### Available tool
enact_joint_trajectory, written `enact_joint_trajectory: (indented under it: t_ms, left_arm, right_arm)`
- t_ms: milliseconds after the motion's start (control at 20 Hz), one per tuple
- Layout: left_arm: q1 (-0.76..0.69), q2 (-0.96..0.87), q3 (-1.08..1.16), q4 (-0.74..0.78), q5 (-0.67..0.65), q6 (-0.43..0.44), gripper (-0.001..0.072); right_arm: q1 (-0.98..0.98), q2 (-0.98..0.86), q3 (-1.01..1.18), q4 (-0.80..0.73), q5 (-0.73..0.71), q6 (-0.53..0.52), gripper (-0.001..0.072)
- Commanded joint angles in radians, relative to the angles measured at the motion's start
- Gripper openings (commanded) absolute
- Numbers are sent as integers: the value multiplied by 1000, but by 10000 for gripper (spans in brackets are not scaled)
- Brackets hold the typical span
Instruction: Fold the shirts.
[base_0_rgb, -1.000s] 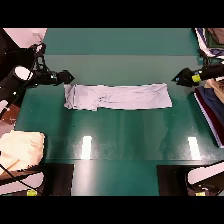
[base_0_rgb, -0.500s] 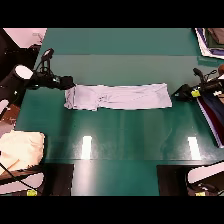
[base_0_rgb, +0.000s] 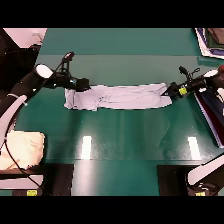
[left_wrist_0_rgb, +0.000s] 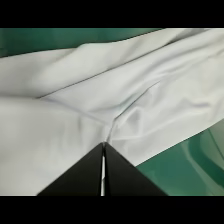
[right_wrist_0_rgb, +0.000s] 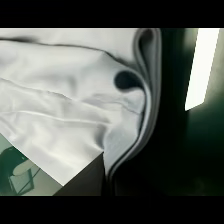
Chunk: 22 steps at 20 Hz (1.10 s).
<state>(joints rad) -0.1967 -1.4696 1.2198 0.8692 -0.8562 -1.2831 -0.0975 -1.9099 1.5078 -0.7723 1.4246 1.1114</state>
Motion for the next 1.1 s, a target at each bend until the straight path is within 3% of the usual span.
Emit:
enact_joint_trajectory:
  t_ms: [0,350,500,700,1050]
  left_arm:
    - [-71,-83,96,-10,-19,0,21]
    - [-219,-344,365,-10,-31,-21,21]
    - [-270,-440,446,-14,-37,-41,22]
    - [-298,-493,474,-14,-41,-62,21]
    - [-298,-498,475,-16,-51,-63,22]
  right_arm:
    - [14,6,18,47,19,-23,13]
    - [41,228,19,56,16,79,12]
    - [64,302,19,142,15,85,12]
    - [111,350,35,203,15,90,12]
    - [227,299,309,194,44,146,12]
